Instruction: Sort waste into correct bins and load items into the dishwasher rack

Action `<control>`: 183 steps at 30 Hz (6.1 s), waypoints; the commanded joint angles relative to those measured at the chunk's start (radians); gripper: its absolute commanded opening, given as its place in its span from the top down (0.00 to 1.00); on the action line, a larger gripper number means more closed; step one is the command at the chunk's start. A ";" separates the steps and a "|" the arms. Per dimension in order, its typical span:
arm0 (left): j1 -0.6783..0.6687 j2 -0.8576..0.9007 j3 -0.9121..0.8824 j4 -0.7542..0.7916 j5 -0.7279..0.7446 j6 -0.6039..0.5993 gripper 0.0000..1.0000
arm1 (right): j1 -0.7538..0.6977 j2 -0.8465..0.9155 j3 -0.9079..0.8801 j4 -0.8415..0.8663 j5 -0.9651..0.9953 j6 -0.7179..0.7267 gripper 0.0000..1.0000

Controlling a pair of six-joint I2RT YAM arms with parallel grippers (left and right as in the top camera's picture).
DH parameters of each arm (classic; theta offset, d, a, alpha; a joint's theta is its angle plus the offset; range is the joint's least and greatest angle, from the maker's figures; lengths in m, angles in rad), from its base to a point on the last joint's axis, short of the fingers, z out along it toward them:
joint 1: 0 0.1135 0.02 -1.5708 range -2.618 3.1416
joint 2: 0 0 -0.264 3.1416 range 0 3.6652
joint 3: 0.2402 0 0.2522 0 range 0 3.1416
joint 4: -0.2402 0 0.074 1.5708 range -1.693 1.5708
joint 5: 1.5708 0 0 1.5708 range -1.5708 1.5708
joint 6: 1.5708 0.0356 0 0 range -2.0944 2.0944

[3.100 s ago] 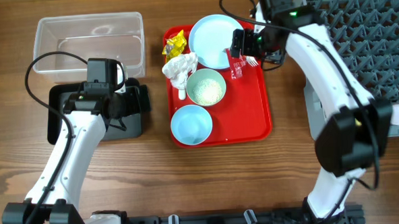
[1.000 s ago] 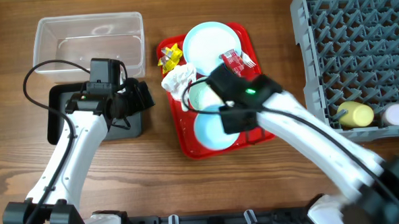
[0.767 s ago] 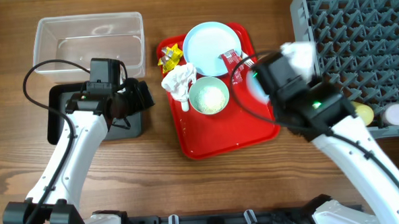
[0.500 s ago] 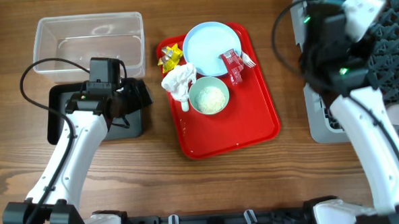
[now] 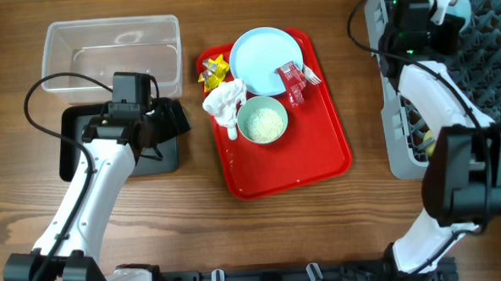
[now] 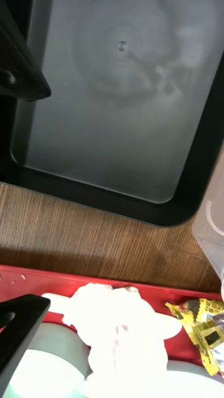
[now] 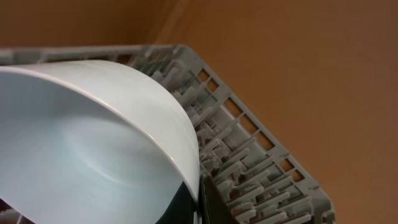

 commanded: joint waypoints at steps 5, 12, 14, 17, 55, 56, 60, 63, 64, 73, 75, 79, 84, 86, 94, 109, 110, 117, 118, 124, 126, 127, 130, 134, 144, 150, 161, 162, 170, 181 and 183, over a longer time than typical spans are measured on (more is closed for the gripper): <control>0.006 0.011 0.016 0.002 -0.013 -0.014 0.00 | -0.013 0.018 0.009 0.130 0.019 -0.088 0.96; 0.006 0.011 0.016 0.002 -0.013 -0.014 0.00 | -0.030 0.019 0.009 0.132 -0.021 -0.090 0.96; 0.006 0.011 0.016 0.002 -0.013 -0.014 0.00 | -0.042 0.019 0.009 0.124 -0.021 -0.090 0.96; 0.006 0.011 0.016 0.002 -0.013 -0.014 0.00 | -0.059 0.019 0.009 0.121 -0.021 -0.090 0.96; 0.006 0.011 0.016 0.002 -0.013 -0.014 0.00 | -0.484 0.187 0.009 0.477 -0.454 -0.364 0.95; 0.006 0.011 0.016 0.002 -0.013 -0.014 0.00 | -0.484 0.187 0.009 0.485 -0.450 -0.379 0.95; 0.006 0.011 0.016 0.002 -0.013 -0.014 0.00 | -0.484 0.188 0.009 0.443 -0.451 -0.368 0.96; 0.006 0.011 0.016 0.002 -0.013 -0.014 0.00 | -0.484 0.196 0.009 0.377 -0.451 -0.333 0.96; 0.005 0.011 0.016 0.002 -0.013 -0.014 0.00 | -0.484 0.200 0.009 0.357 -0.451 -0.319 0.96; 0.006 0.011 0.016 0.002 -0.013 -0.014 0.00 | -0.470 0.207 0.009 0.308 -0.441 -0.298 0.75; 0.006 0.011 0.016 0.002 -0.013 -0.014 0.00 | -0.452 0.207 0.009 0.261 -0.435 -0.299 0.71; 0.006 0.011 0.016 0.002 -0.013 -0.014 0.00 | -0.414 0.206 0.009 0.190 -0.435 -0.259 0.68; 0.006 0.011 0.016 0.002 -0.013 -0.014 0.00 | -0.352 0.192 0.009 0.061 -0.435 -0.142 0.63; 0.006 0.011 0.016 0.002 -0.013 -0.014 0.00 | -0.330 0.190 0.009 0.005 -0.435 -0.107 0.58; 0.006 0.011 0.016 0.002 -0.013 -0.014 0.00 | -0.267 0.155 0.009 -0.135 -0.444 0.014 0.32; 0.006 0.011 0.016 0.002 -0.013 -0.014 0.00 | -0.257 -0.118 0.009 -0.327 -0.861 0.171 0.11; 0.006 0.011 0.016 0.002 -0.013 -0.014 0.00 | -0.257 -0.133 0.009 -0.339 -0.888 0.172 0.11; 0.006 0.011 0.016 0.002 -0.013 -0.014 0.00 | -0.251 -0.202 0.009 -0.533 -1.539 0.237 0.33; 0.006 0.011 0.016 0.002 -0.013 -0.014 0.00 | -0.241 -0.197 0.009 -0.561 -1.539 0.256 0.33; 0.006 0.011 0.016 0.002 -0.013 -0.014 0.00 | -0.127 -0.190 0.009 -0.703 -1.482 0.249 0.29; 0.006 0.011 0.016 0.002 -0.013 -0.014 0.00 | -0.089 -0.190 0.009 -0.749 -1.482 0.246 0.28; 0.006 0.011 0.016 0.002 -0.013 -0.014 0.00 | -0.073 -0.190 0.009 -0.772 -1.477 0.247 0.28; 0.006 0.011 0.016 0.002 -0.013 -0.014 0.00 | -0.034 -0.182 0.008 -0.850 -1.432 0.250 0.28; 0.006 0.011 0.016 0.002 -0.013 -0.014 0.00 | -0.021 -0.162 -0.027 -0.885 -1.399 0.253 0.27; 0.006 0.011 0.016 0.002 -0.013 -0.014 0.00 | -0.021 -0.130 -0.070 -0.910 -1.286 0.280 0.27; 0.006 0.011 0.016 0.002 -0.013 -0.014 0.00 | -0.022 -0.130 -0.070 -0.909 -1.282 0.291 0.27; 0.006 0.011 0.016 0.002 -0.013 -0.014 0.00 | -0.005 -0.191 0.053 -0.927 -1.416 0.241 0.22; 0.005 0.011 0.016 0.002 -0.013 -0.014 0.00 | 0.020 -0.196 0.078 -0.937 -1.416 0.242 0.21; 0.006 0.011 0.016 0.002 -0.013 -0.014 0.00 | 0.357 -0.186 0.125 -0.862 -1.182 0.388 0.18; 0.006 0.011 0.016 0.002 -0.013 -0.014 0.00 | 0.386 -0.179 0.122 -0.983 -1.153 0.481 0.23; 0.006 0.011 0.016 0.017 -0.013 -0.014 0.00 | 0.367 -0.179 0.122 -0.992 -1.202 0.459 0.23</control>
